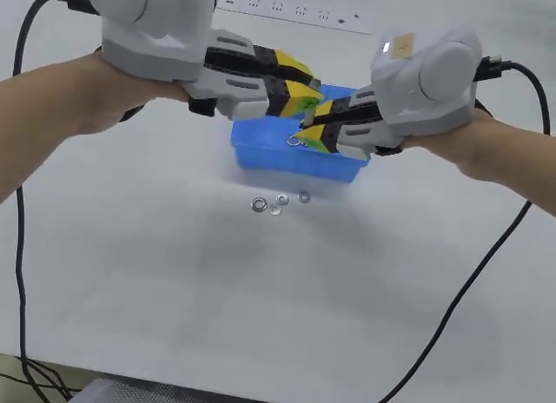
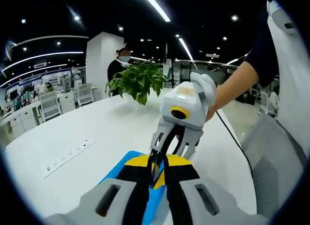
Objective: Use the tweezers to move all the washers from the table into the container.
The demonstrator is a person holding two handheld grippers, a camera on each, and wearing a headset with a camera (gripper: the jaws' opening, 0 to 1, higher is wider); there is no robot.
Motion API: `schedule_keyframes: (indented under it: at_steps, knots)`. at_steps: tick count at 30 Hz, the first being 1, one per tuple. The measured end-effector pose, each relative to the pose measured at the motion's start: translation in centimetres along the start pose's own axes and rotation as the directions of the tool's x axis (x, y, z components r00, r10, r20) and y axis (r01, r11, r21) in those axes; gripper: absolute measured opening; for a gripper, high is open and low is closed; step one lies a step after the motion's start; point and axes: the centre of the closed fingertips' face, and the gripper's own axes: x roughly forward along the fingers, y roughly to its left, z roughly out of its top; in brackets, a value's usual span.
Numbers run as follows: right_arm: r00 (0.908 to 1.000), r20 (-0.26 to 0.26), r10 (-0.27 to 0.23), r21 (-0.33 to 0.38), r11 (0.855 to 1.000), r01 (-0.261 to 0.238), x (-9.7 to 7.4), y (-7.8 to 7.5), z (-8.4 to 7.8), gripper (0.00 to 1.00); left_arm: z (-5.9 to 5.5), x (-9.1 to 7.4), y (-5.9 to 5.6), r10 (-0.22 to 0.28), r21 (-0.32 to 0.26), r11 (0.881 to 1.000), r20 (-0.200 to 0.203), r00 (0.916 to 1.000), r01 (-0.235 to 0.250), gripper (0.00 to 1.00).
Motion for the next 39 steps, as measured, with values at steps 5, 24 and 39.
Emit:
schedule_keyframes:
  at_steps: [5,24,39]
  knots:
    - [1.0,-0.003,0.003,-0.003,1.0,-0.003,0.0,0.1,0.0,0.09,-0.3,0.2,-0.2,-0.019,0.022,1.0,-0.04,0.999,0.02,0.12]
    - [0.9998,0.01,-0.017,-0.019,1.0,0.017,-0.3,-0.3,0.5,0.11,0.7,0.4,-0.1,-0.011,0.13,0.991,-0.056,0.9984,0.018,0.05]
    - [0.9966,-0.003,-0.082,0.066,0.994,0.082,-2.2,-0.9,0.6,0.23,2.5,-1.1,0.9,0.049,0.165,0.985,-0.017,0.9986,-0.046,0.05]
